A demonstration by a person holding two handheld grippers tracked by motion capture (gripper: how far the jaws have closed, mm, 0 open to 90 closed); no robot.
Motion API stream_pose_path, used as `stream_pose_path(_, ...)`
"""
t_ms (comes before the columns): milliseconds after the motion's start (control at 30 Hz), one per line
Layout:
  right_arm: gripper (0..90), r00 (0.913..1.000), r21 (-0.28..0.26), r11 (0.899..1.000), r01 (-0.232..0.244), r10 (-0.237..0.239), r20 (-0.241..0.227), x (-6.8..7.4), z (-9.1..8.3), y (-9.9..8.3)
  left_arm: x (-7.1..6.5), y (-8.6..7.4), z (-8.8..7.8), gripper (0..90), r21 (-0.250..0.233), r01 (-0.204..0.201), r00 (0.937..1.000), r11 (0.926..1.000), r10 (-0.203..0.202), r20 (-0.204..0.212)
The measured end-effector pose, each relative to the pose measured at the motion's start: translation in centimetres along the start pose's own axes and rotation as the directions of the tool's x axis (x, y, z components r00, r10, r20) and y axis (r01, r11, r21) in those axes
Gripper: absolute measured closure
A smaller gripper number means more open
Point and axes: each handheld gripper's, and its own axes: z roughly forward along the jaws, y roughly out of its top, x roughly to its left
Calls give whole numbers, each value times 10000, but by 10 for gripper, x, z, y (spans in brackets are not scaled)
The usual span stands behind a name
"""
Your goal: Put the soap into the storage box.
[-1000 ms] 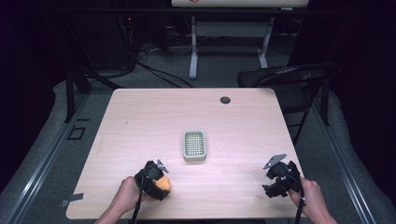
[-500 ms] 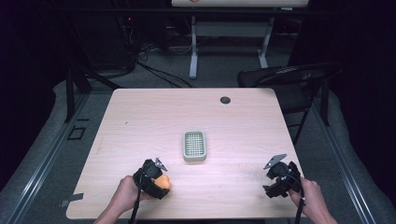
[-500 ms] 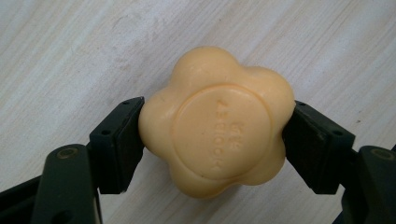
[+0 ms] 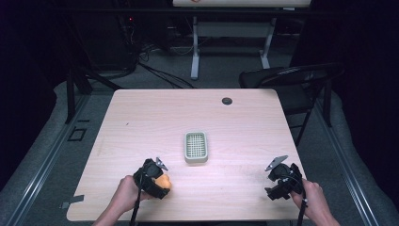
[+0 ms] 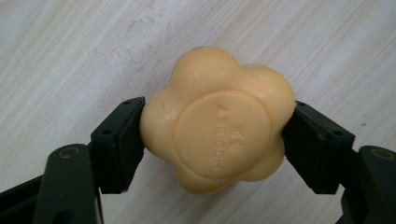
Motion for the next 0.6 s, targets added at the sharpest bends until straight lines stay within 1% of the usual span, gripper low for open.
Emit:
stream_pose_path(33, 149, 10000, 3, 10000, 4, -4, -4, 0, 0, 0, 0, 0, 0, 270, -29, -18, 10000, 10000, 18, -59)
stream_pose_path(100, 149, 10000, -17, 10000, -23, 23, -5, 0, 0, 0, 1, 2, -2, 270, 34, -10, 10000, 10000, 11, -54)
stream_pose_path(233, 149, 10000, -45, 10000, -69, 69, -14, 0, 1, 0, 4, 4, -3, 270, -23, 2, 9999, 10000, -2, -103)
stream_pose_path(267, 149, 10000, 44, 10000, -10, 10, 35, 0, 1, 0, 5, 6, -4, 270, 18, -7, 10000, 10000, 7, -84)
stream_pose_path(400, 149, 10000, 27, 10000, -46, 46, 85, 0, 1, 0, 7, 9, -5, 270, -13, 4, 10000, 10000, -4, -90)
stream_pose_path(500, 149, 10000, 49, 10000, -68, 68, 40, 0, 2, 0, 9, 12, -6, 270, 57, -82, 9999, 10000, 82, -64)
stream_pose_path(533, 149, 10000, 49, 10000, -68, 68, 40, 0, 2, 0, 9, 13, -6, 270, 7, -50, 10000, 10000, 50, -43)
stream_pose_path(600, 149, 10000, 140, 9999, -24, 23, 68, 0, 2, -1, 11, 16, -7, 270, 20, -82, 9999, 10000, 82, -149)
